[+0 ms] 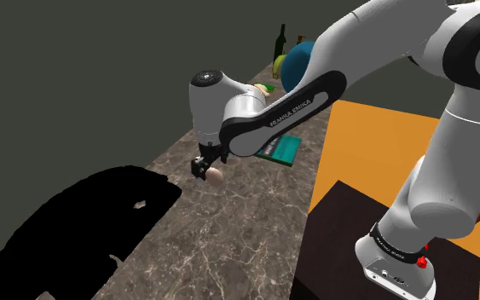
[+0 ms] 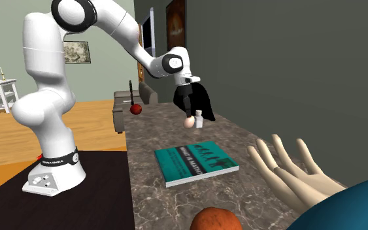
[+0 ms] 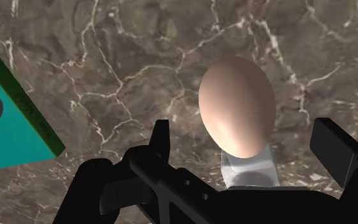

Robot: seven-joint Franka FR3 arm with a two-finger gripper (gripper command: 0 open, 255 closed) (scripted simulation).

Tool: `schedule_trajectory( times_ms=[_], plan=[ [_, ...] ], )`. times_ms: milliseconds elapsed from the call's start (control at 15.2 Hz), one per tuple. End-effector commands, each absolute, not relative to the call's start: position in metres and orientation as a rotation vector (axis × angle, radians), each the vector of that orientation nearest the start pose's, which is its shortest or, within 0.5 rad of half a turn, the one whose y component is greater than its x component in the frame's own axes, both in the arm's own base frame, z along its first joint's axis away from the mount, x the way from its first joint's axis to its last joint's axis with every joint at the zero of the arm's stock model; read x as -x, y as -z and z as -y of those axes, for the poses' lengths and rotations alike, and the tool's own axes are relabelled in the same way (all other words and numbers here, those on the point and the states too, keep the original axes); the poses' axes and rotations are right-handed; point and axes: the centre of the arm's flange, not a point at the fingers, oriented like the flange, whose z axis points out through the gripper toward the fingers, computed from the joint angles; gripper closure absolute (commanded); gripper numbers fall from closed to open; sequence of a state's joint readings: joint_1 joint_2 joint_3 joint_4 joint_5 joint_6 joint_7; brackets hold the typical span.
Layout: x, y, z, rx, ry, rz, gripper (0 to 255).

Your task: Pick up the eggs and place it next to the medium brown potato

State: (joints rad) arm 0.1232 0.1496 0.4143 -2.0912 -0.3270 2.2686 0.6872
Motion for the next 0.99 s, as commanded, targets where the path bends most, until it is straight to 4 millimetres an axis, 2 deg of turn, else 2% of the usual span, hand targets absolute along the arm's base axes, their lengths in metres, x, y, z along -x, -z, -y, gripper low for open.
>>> schedule_trajectory(
  times_ms=[0, 330, 792, 858, 924],
  plan=[
    [-0.501, -0.351, -0.284, 3.264, 0.248, 0.081, 0],
    [-0.505, -0.327, -0.281, 3.264, 0.248, 0.081, 0],
    [-0.505, -0.327, -0.281, 3.264, 0.247, 0.081, 0],
    [-0.505, -0.327, -0.281, 3.264, 0.247, 0.081, 255],
    [-0.505, -0.327, -0.281, 3.264, 0.247, 0.081, 255]
  ],
)
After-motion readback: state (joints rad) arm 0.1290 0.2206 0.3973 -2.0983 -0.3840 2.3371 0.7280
